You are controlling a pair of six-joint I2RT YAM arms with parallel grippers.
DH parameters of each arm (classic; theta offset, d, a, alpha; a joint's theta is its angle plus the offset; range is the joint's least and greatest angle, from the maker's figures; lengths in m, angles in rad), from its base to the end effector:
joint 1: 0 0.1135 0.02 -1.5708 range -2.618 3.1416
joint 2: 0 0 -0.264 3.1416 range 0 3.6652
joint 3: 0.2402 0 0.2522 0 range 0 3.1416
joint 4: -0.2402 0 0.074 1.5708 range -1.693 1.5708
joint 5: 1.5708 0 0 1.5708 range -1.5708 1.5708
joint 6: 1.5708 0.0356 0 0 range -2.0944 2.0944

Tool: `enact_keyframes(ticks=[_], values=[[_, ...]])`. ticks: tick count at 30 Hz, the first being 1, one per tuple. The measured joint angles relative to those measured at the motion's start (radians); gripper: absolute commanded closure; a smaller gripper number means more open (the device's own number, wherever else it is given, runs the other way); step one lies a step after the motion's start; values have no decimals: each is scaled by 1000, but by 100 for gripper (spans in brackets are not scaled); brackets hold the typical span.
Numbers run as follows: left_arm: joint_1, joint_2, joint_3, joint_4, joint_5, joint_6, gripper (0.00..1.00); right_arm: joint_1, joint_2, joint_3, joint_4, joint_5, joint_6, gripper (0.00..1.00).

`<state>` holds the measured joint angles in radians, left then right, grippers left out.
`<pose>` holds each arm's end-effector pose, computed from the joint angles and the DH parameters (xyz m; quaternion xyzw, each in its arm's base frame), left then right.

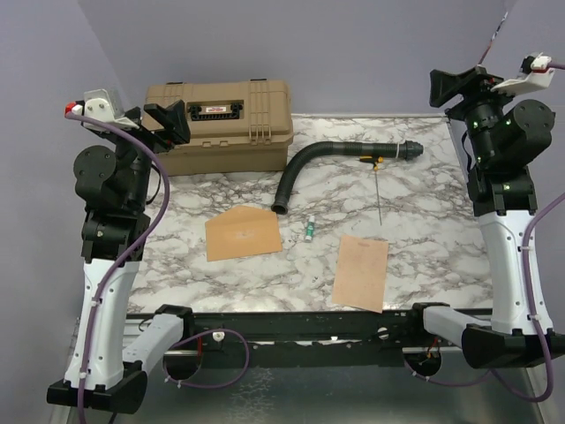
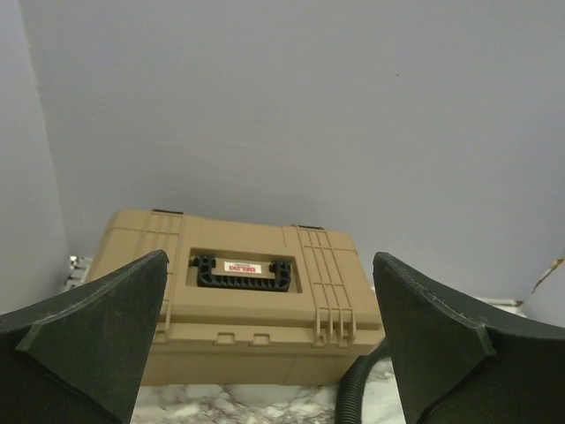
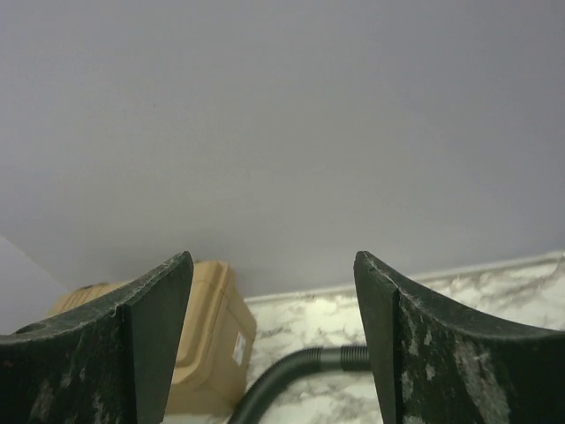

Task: Place the letter into the envelope and seal it

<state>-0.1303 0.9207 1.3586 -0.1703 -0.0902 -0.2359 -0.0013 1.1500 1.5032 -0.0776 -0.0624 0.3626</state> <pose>0.1612 -0.0179 0.5108 -0.0678 0.6031 -0.1177 0.7860 0.2266 0.0019 0.5253 0.0846 0.5975 0.1617 0.7808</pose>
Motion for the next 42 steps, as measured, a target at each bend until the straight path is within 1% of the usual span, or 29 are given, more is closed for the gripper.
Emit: enact_keyframes(ticks=[3, 8, 11, 15, 18, 19, 21, 24, 27, 29, 31, 34, 36, 39, 42], values=[[0, -10, -54, 32, 50, -77, 1, 0, -1, -55, -32, -14, 56, 25], [-17, 18, -197, 210, 267, -214, 1, 0, 18, -176, -172, -22, 209, 22], [-70, 85, -288, 320, 392, -298, 1, 0, 43, -279, -256, -62, 283, 22], [-201, 171, -393, 372, 460, -348, 1, 0, 63, -487, -353, -156, 343, 22], [-355, 230, -468, 383, 469, -350, 1, 0, 52, -633, -393, -203, 359, 22], [-415, 263, -486, 380, 468, -343, 3, 0, 47, -673, -405, -210, 363, 22], [-491, 320, -492, 368, 460, -324, 8, 0, 36, -732, -427, -217, 363, 22], [-597, 428, -478, 351, 431, -275, 22, 0, 26, -784, -444, -216, 361, 24], [-692, 555, -430, 323, 408, -225, 37, 0, 25, -809, -447, -201, 350, 25], [-741, 625, -394, 307, 398, -194, 46, 0, 25, -819, -448, -174, 339, 25], [-784, 697, -346, 294, 397, -166, 52, 0, 25, -824, -450, -142, 325, 25], [-829, 795, -274, 287, 397, -136, 60, 0, 25, -827, -452, -106, 308, 25], [-846, 851, -234, 283, 397, -132, 63, -1, 23, -838, -449, -90, 305, 25], [-864, 947, -171, 280, 398, -131, 64, -4, 20, -867, -449, -72, 304, 25], [-873, 1006, -148, 277, 398, -131, 66, -11, 20, -892, -448, -61, 301, 25]])
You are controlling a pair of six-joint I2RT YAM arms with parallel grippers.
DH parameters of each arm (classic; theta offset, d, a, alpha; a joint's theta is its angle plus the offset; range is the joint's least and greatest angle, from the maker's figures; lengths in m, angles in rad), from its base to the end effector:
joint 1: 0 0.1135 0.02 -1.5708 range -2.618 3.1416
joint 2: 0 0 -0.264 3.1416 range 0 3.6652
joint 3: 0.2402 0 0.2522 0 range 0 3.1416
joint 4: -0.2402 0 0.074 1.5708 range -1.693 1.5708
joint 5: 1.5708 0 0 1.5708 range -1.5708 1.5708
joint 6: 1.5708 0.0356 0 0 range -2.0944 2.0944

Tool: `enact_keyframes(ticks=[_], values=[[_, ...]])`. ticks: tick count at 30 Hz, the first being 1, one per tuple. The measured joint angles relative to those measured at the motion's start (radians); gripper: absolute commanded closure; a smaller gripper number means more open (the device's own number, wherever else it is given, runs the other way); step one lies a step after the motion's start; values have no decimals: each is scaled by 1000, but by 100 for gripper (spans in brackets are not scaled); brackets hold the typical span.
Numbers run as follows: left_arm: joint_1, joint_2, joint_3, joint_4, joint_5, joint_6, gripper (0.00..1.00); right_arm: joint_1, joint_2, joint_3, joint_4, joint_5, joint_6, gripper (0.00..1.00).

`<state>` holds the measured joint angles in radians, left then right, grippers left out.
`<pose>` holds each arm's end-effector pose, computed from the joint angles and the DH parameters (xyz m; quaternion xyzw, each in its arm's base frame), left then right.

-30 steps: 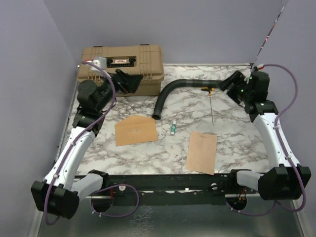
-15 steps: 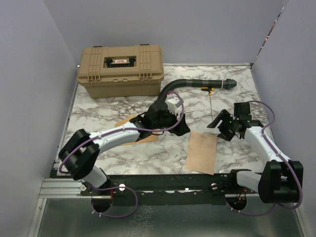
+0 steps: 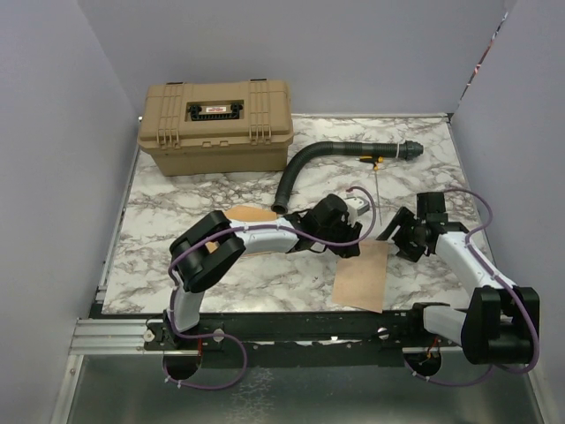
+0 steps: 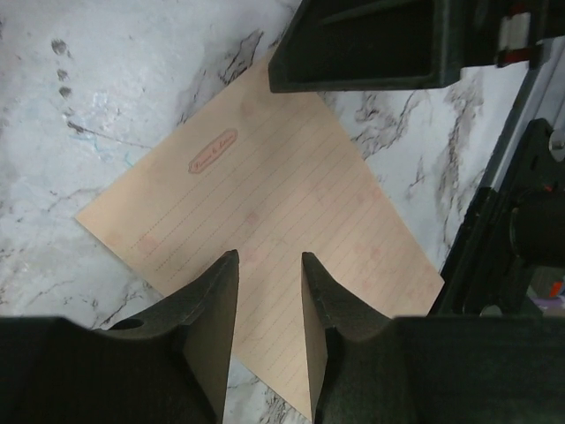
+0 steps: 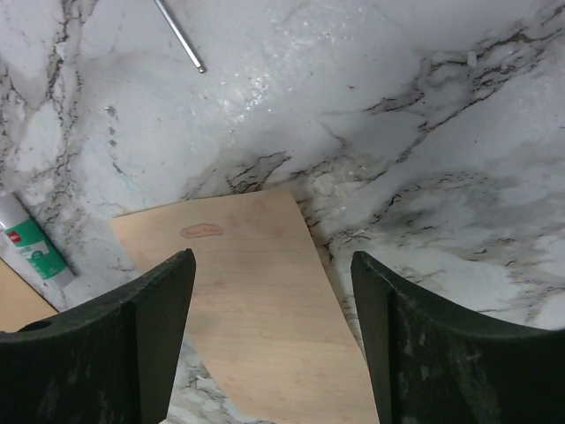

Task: Place the letter into the envelope and seal it

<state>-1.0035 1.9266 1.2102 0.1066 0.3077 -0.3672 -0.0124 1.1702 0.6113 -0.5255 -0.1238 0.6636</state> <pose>0.2191 -0.3639 0.1835 0.3414 0.8102 -0.3943 0.2676 0.2077 0.0018 0.1809 0.3072 0.9188 0.1338 0.2085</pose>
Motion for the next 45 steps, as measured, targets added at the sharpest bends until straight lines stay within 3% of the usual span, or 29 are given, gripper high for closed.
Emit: enact_keyframes(ticks=[15, 24, 27, 29, 32, 35, 40, 45], values=[[-11, 34, -96, 34, -45, 13, 81, -3, 67, -40, 67, -129, -89, 28], [-17, 27, -113, 50, -106, 13, 89, -7, 80, -74, 150, -210, -73, 47], [-17, 24, -113, 47, -133, 13, 89, -10, 78, -97, 184, -242, -69, 49], [-10, 21, -116, 45, -149, 12, 89, -10, 64, -117, 207, -263, -64, 48], [13, 10, -129, 43, -166, 8, 89, -10, 23, -151, 231, -290, -53, 31], [49, 1, -139, 42, -177, 4, 90, -10, 3, -163, 248, -316, -45, 22], [80, -6, -144, 35, -193, -8, 90, -10, 6, -158, 251, -319, -39, 23], [82, -8, -145, 34, -198, -18, 90, -10, 11, -169, 277, -343, -26, 29]])
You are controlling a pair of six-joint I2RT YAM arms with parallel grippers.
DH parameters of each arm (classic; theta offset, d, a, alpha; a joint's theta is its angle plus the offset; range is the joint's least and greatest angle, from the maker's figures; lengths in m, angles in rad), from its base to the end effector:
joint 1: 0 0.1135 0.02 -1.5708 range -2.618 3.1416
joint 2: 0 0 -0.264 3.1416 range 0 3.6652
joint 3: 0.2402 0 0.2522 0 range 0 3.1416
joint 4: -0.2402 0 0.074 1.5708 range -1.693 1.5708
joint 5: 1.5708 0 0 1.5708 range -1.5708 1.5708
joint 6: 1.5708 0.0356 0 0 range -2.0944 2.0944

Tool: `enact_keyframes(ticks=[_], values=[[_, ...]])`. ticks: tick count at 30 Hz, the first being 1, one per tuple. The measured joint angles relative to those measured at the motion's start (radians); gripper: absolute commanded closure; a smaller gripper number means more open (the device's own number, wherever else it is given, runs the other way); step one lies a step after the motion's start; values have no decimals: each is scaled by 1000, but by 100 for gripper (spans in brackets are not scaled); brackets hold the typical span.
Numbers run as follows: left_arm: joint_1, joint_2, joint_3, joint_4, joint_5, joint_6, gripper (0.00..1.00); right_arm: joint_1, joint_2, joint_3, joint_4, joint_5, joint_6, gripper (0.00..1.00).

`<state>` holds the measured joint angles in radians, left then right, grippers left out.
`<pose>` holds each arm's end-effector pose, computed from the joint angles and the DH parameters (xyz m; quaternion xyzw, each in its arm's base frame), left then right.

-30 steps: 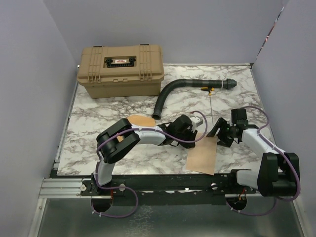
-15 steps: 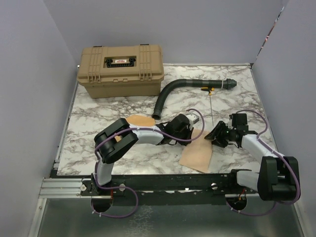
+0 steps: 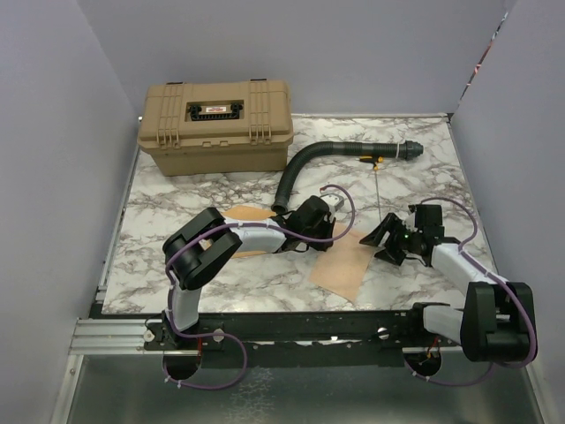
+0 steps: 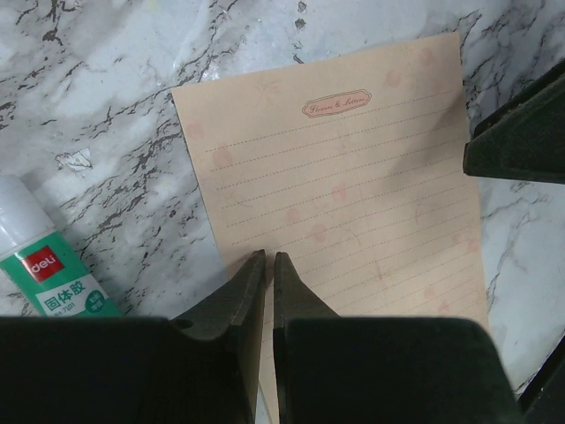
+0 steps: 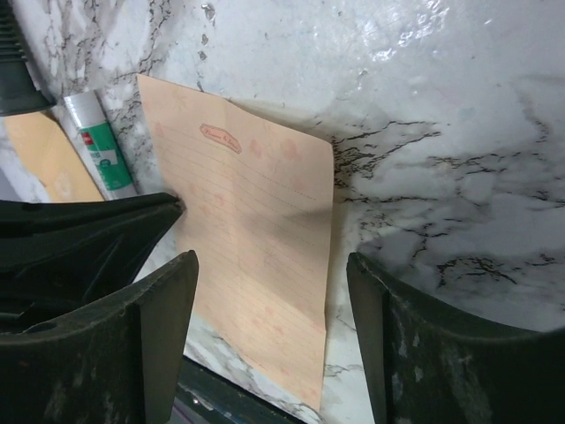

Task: Place the letter into the envelope and seal it

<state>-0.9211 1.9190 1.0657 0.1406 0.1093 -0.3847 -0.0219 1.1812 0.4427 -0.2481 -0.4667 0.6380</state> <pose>0.2383 -0.3201 0.1450 0.2625 0.8695 -0.2918 0.2998 0.1999 0.0116 0.1489 0.2389 0.9030 0.2960 0.1998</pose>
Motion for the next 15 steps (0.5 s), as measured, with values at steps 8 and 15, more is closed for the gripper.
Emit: enact_keyframes(ticks=[8, 15], values=[[0, 0, 0, -1, -3, -17, 90, 0, 27, -93, 211, -119, 60, 37], [1, -2, 0, -6, -6, -37, 90, 0, 20, -179, 393, -174, 134, 52]])
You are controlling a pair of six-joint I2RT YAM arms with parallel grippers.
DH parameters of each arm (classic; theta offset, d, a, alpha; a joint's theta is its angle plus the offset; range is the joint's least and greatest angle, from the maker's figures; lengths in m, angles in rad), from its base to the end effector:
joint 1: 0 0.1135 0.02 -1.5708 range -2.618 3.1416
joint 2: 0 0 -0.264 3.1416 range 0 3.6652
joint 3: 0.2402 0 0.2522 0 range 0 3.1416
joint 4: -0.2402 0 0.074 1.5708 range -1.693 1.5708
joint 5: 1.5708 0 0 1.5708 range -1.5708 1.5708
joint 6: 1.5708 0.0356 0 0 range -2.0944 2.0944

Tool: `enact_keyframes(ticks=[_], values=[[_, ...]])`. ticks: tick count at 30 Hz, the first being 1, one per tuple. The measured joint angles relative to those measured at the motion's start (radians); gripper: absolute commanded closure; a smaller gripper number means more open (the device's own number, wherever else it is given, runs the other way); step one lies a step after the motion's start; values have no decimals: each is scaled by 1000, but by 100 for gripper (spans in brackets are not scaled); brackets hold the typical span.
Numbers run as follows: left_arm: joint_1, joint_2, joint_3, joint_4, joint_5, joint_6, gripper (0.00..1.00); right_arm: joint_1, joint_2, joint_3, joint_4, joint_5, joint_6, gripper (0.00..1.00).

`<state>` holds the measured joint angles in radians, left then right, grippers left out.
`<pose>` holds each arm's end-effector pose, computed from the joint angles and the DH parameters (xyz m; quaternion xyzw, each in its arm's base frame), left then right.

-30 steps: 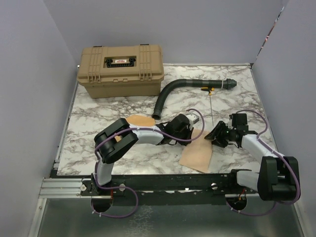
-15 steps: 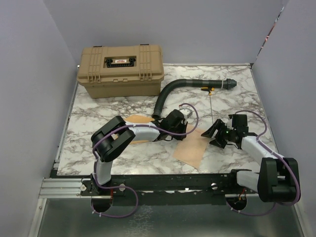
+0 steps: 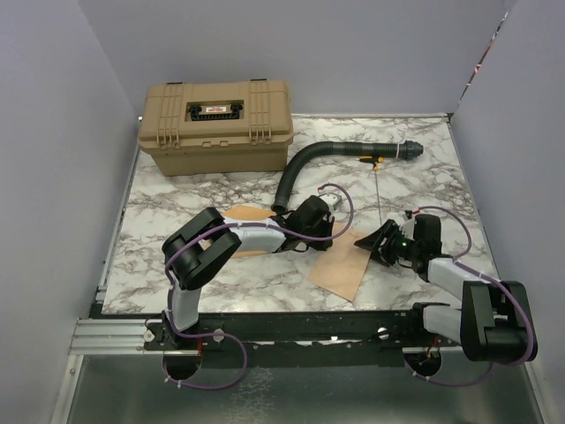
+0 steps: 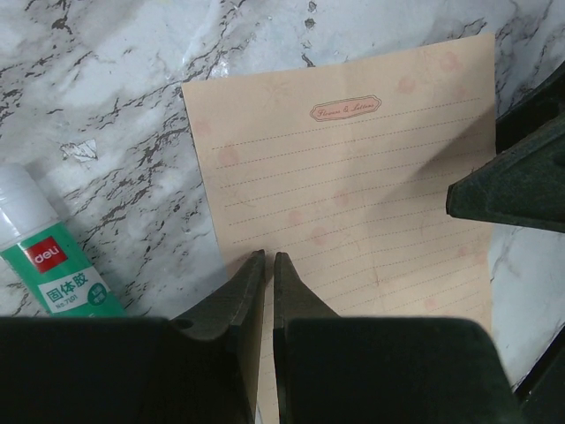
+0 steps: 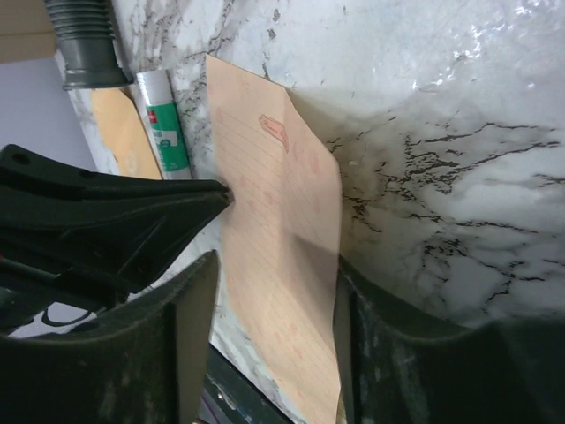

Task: Place the letter into the envelope and seal it

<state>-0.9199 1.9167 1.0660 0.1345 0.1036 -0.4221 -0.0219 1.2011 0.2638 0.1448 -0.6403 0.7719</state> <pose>0.2386 -0.3194 0.1455 0.2447 0.8756 -0.2942 0.2948 0.1904 0.0171 0.1247 0.2294 0.8561 0.4028 0.2284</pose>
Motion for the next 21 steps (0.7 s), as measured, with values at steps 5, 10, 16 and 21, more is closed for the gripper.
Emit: enact_keyframes(ticks=[5, 10, 16, 21], values=[[2, -2, 6, -17, -4, -12, 90, 0, -39, -24, 57, -3, 24, 99], [5, -10, 27, -73, -32, -58, 59, 0, -38, -24, 100, -3, 24, 100], [28, -62, 100, -177, -62, -101, 21, 0, -120, 51, 34, 23, 17, 100], [89, -158, 219, -222, -67, -111, 1, 0, -200, 285, -31, 73, -4, 100]])
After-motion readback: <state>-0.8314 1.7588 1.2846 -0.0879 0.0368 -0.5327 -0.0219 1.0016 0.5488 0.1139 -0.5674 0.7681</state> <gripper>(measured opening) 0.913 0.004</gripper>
